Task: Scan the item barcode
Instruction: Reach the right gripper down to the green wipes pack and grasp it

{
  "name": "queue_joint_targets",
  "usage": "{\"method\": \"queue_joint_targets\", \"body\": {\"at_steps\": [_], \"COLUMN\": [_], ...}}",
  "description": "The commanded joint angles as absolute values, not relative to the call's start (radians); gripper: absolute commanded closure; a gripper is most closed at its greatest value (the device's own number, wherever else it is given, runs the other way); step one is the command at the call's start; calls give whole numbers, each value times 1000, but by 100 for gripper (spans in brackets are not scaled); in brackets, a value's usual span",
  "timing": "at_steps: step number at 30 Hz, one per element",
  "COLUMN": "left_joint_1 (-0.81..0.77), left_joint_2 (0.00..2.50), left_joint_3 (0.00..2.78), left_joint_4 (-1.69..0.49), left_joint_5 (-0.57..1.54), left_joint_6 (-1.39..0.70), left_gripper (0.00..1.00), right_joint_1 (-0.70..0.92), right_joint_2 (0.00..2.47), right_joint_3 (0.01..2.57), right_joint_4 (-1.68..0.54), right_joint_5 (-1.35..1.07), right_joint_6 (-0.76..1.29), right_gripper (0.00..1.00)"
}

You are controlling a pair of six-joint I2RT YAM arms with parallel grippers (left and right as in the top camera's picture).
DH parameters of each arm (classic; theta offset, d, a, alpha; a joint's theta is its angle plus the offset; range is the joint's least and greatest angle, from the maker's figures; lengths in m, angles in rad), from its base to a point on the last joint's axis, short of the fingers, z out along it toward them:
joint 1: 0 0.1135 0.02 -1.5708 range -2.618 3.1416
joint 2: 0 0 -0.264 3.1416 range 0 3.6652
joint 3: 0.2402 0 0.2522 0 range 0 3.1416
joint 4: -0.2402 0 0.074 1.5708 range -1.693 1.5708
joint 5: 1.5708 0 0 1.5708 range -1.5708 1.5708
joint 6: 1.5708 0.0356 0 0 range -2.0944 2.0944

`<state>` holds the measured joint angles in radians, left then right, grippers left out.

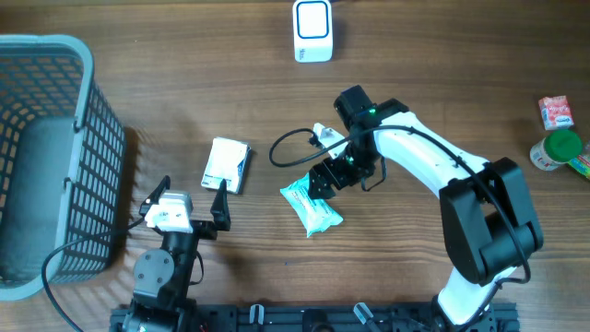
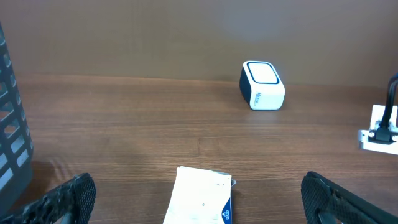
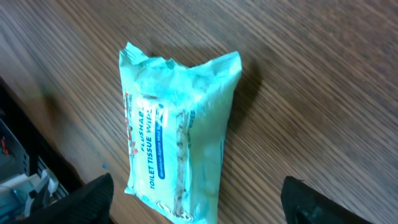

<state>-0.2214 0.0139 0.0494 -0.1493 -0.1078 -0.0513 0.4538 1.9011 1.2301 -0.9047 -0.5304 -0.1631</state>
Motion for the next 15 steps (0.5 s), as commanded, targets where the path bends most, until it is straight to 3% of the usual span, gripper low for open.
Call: {"method": "queue_joint_targets", "body": {"at_steps": [1, 9, 11, 15], "left_joint_1": [-224, -224, -224, -224], "left_joint_2": [7, 7, 7, 7], "left_joint_3": [43, 43, 43, 43], "left_joint_4": [-146, -146, -146, -146], "left_joint_5": [-113, -113, -113, -113], "left_joint_6": [-61, -61, -61, -61], "left_gripper": [0, 0, 0, 0], "right_joint_1": [455, 459, 459, 472], "right_joint_2": [1908, 1908, 1908, 1908], "right_joint_3": [1189, 1038, 1036, 1036], "right_joint_4": [-870, -677, -656, -648], "right_joint_5": [-688, -716, -738, -765], "right_joint_6": [-184, -76, -76, -75], "right_gripper": [16, 18, 26, 57]}}
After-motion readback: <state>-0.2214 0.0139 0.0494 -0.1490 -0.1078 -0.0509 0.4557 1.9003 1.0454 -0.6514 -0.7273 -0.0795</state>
